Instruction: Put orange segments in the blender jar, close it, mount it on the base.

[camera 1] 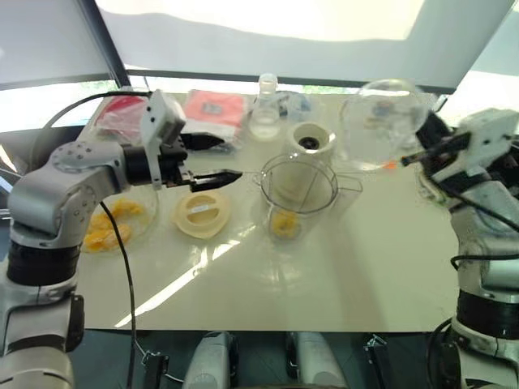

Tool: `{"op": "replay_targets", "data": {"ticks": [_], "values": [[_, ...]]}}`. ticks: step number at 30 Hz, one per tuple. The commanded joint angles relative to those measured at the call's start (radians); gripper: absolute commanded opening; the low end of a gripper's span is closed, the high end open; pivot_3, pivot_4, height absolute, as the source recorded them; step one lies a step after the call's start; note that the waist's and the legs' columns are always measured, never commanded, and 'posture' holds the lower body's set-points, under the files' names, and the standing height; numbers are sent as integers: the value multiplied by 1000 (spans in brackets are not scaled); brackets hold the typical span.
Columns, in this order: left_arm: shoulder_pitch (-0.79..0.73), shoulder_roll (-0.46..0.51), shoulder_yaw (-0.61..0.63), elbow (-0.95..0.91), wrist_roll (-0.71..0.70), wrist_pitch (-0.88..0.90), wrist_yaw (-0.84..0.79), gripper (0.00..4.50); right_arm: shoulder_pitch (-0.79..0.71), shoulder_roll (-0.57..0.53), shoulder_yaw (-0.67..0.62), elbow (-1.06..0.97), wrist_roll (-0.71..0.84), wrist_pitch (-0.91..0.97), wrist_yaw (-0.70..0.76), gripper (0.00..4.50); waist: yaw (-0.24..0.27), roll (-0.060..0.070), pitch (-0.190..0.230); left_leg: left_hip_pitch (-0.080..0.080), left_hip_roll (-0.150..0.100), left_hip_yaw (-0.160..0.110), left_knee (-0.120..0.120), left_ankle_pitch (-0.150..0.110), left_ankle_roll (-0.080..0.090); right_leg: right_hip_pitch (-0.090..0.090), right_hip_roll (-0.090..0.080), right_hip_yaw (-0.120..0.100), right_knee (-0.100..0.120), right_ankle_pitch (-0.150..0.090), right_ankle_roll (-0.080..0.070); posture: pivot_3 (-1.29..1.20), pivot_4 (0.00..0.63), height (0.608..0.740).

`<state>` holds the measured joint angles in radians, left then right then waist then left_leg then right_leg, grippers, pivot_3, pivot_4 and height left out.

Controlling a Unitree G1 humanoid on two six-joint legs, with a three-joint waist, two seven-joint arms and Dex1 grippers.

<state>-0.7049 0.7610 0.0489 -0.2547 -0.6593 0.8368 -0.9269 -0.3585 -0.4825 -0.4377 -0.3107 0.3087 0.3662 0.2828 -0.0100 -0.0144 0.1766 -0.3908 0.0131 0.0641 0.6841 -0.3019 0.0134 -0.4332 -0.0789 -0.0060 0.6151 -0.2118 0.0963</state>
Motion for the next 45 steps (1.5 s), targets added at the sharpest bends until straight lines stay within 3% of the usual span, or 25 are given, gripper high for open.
{"op": "replay_targets", "data": {"ticks": [1,5,11,17,22,28,38,45], "values": [[-28,-2,7,-10,-7,-17,-11,4500,12,26,-106,-15,28,-5,-94,68,-1,0,0,0,0,0,0,0,0,0,0,0,0,0,0,0,150,740],[-34,-2,-2,4,5,-28,-25,4500,-1,50,-143,9,17,-35,-173,68,-8,0,0,0,0,1,0,0,0,0,0,0,0,0,0,0,150,740],[-51,-11,-6,-10,-5,-25,-29,4500,79,53,-130,91,-184,-152,-340,68,-5,1,0,1,-1,0,0,0,0,0,1,0,1,0,0,0,150,740],[-65,-35,-21,-19,-11,-22,-19,4500,140,138,-106,201,-275,-290,-459,68,-6,1,0,0,-1,1,0,0,0,0,0,1,0,0,0,0,150,740],[-54,-45,-27,-13,2,-34,-19,4500,159,240,-80,458,-275,-487,-507,68,-12,1,0,2,-1,1,0,0,0,0,1,1,1,0,0,0,150,740],[-26,-25,-7,-9,10,-44,-26,4500,119,243,-91,706,-278,-693,-588,68,-12,5,1,1,0,1,-1,0,0,0,0,2,1,-1,-1,0,150,740],[-15,58,-13,11,33,-73,-100,4500,64,210,-51,901,-309,-821,-650,68,-35,4,1,2,0,1,-1,0,0,0,0,3,1,-1,-1,0,150,740],[-36,61,-18,43,54,-90,-113,4500,36,222,-43,991,-274,-852,-664,68,-37,4,1,2,0,2,-1,0,0,0,0,3,1,-1,-1,0,150,740]]}}
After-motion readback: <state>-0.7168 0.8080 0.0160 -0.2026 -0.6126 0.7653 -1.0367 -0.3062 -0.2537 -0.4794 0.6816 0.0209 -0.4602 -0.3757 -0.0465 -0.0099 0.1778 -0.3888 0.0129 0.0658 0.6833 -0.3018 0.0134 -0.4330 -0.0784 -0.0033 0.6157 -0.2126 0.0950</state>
